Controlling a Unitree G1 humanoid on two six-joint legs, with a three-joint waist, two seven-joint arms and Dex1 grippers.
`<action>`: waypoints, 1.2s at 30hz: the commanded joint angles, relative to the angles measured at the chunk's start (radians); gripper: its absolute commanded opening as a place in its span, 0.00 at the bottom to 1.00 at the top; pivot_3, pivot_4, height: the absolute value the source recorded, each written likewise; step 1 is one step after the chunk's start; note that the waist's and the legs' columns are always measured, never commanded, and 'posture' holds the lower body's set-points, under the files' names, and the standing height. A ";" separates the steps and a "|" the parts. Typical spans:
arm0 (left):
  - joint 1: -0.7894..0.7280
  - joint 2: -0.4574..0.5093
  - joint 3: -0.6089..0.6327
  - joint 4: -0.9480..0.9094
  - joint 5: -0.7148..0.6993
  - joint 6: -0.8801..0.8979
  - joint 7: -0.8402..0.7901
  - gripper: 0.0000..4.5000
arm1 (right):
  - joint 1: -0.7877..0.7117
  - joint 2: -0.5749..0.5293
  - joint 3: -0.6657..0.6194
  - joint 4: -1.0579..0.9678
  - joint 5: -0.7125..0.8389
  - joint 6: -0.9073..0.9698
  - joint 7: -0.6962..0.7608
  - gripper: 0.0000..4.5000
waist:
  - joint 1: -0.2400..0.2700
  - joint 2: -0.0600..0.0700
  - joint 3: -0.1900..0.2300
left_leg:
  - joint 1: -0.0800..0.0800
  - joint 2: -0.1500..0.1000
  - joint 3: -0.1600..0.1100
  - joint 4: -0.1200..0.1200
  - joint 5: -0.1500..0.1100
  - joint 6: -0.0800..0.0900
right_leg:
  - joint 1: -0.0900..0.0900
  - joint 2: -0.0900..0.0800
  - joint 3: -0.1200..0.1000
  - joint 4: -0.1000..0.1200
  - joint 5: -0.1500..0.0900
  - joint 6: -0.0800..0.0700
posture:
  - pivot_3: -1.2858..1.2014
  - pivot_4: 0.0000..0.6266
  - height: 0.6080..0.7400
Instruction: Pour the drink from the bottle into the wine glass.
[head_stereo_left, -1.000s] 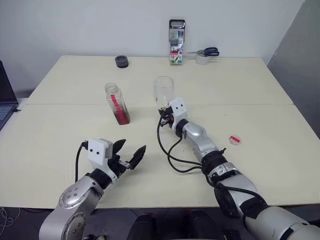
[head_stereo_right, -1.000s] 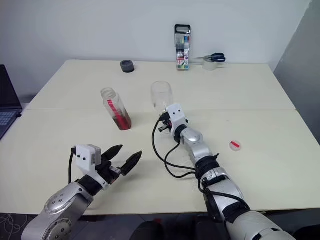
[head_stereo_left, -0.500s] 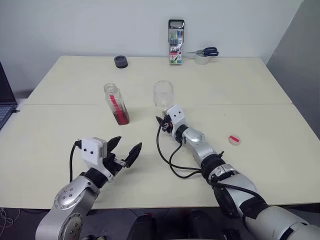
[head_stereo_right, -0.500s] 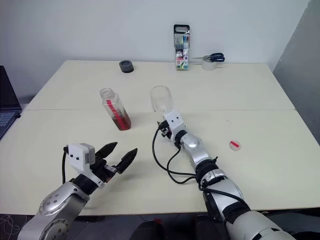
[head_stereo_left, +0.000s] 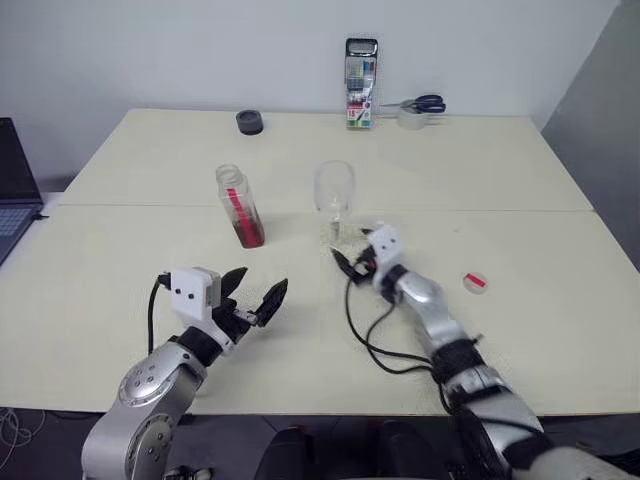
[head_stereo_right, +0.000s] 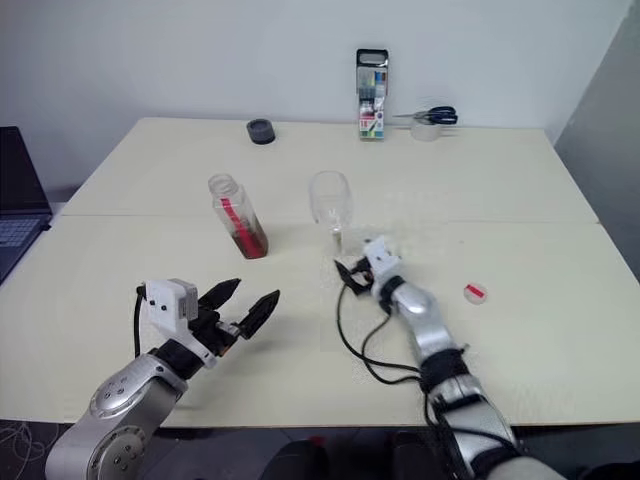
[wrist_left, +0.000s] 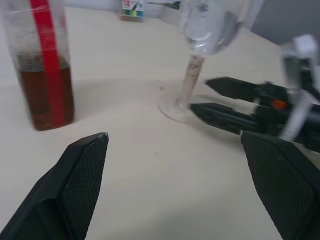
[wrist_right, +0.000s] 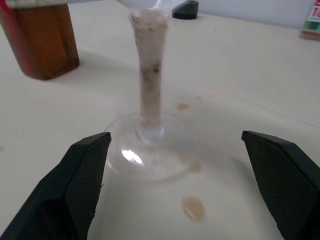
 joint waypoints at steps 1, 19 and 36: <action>-0.038 -0.021 0.014 0.041 0.054 -0.051 0.047 1.00 | 0.126 -0.102 -0.007 -0.416 0.084 0.222 0.088 0.99 | -0.001 0.001 0.001 | 0.000 0.000 0.000 0.000 0.000 0.000 | 0.000 0.000 0.000 0.000 0.000 0.000 | 0.52 0.24 1.00; -0.280 -0.115 0.043 0.248 0.212 -0.147 0.213 1.00 | 0.089 -0.468 -0.176 -1.111 0.704 0.902 0.189 0.99 | -0.004 -0.005 0.004 | 0.000 0.000 -0.002 0.000 0.000 0.001 | 0.001 0.003 -0.001 0.000 0.000 0.000 | 0.52 0.24 1.00; -0.452 -0.082 0.058 0.510 0.265 -0.289 0.159 1.00 | 0.040 -0.490 -0.178 -1.108 0.791 0.930 0.120 0.99 | -0.001 -0.006 0.005 | -0.001 0.000 -0.002 0.001 0.000 0.001 | 0.000 0.002 -0.002 -0.001 0.000 0.000 | 0.52 0.24 1.00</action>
